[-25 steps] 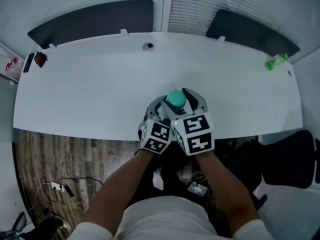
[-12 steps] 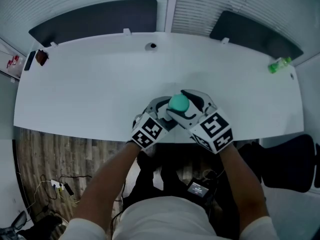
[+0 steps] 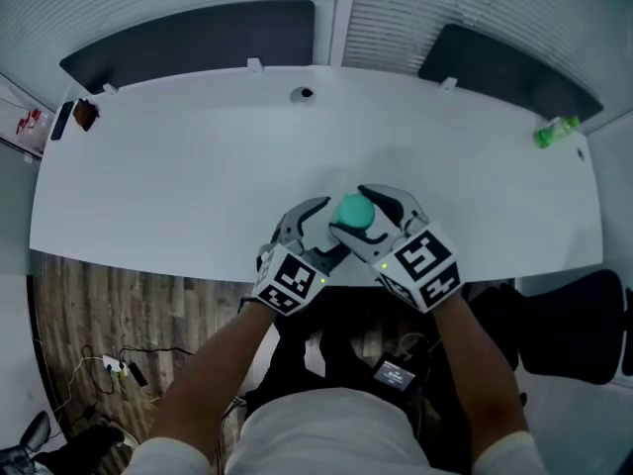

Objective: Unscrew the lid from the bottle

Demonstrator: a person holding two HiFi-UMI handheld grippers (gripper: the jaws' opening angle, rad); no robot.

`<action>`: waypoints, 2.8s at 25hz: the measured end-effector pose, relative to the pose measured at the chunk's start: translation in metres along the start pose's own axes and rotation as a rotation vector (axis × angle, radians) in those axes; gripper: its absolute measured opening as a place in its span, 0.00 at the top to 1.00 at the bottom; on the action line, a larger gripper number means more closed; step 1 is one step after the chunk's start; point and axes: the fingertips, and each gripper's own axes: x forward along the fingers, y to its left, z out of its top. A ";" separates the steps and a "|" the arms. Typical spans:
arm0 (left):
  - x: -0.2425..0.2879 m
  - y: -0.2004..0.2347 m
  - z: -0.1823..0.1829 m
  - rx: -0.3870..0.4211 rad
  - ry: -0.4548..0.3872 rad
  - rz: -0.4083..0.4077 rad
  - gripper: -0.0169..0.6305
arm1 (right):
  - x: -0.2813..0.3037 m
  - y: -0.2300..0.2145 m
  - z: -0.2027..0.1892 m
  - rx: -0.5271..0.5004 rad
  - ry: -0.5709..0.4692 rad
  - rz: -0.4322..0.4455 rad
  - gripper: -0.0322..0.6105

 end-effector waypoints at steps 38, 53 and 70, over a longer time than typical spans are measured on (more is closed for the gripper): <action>0.007 0.000 -0.023 -0.095 0.055 0.235 0.46 | 0.005 0.008 0.003 0.063 0.024 -0.155 0.47; 0.018 -0.016 -0.016 0.083 0.086 -0.248 0.47 | 0.001 0.014 0.001 -0.106 0.003 0.106 0.47; -0.008 -0.004 -0.005 -0.052 0.007 0.009 0.45 | 0.004 0.012 0.002 -0.065 -0.004 0.051 0.47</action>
